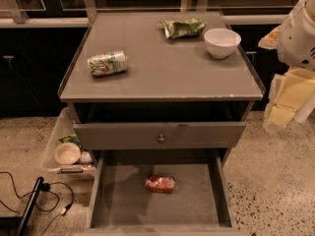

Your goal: Pick coke can from middle drawer and place on counter

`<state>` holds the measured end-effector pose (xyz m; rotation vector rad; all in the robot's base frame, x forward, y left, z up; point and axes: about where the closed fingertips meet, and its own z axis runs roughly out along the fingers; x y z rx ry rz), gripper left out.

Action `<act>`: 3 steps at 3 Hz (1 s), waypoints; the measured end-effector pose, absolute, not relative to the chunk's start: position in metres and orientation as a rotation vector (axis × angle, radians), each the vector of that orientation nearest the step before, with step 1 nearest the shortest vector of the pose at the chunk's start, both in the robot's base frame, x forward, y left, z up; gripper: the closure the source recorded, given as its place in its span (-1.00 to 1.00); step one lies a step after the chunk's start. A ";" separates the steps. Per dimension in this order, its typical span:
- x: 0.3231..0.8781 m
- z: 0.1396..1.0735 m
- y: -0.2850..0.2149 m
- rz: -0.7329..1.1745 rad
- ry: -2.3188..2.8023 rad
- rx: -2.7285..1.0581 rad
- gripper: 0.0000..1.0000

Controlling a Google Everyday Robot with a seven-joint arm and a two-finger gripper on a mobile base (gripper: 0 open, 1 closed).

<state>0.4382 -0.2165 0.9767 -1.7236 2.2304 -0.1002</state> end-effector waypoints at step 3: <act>0.450 0.886 -0.212 0.089 2.281 -1.716 -1.00</act>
Offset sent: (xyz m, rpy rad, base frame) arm 0.0128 0.0050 -0.0446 0.0468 0.0609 -0.0170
